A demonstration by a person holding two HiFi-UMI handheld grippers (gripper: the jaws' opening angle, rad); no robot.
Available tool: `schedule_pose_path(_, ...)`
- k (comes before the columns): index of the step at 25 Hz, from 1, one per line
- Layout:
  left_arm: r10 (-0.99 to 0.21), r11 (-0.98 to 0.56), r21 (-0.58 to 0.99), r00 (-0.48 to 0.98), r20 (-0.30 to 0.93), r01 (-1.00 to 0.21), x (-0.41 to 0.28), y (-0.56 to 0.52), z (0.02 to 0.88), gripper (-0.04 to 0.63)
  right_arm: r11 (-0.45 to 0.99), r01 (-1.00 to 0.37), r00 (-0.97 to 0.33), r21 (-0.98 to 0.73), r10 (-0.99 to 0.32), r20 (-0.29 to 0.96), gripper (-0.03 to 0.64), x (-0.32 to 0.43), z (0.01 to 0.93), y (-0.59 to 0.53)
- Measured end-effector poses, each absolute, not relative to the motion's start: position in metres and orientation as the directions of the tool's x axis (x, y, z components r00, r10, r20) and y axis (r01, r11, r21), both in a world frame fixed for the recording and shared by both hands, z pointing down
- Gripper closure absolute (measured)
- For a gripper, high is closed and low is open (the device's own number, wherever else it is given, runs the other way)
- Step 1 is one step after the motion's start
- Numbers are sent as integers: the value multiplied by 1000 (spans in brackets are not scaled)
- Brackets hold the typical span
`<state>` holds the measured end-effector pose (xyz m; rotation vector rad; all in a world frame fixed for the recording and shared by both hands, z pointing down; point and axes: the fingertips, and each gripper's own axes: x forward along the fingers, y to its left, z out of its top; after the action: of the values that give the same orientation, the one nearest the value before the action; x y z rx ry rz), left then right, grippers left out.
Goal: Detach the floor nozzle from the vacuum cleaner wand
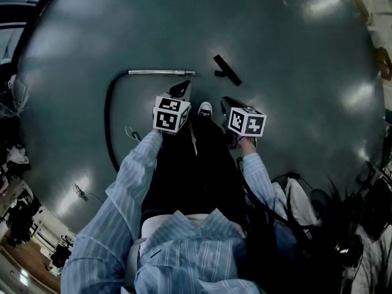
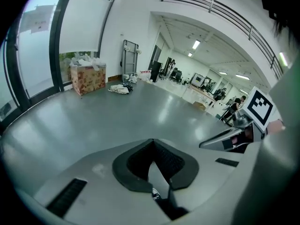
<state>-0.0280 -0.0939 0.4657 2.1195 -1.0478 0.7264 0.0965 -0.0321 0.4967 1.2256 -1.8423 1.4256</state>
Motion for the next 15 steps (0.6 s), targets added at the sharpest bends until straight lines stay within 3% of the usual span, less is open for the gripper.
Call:
schedule_pose_path(9,-518,-445,273,494,698,-853,-34,-37,380,589,128,-879,-469,-459,-406,785,577,105,410,-21)
schedule_pose_path(15,-608,-382,318,495,621,-868,-32,-14,335,589,170,-868,-494,-466,-393,776,577,108,384,13)
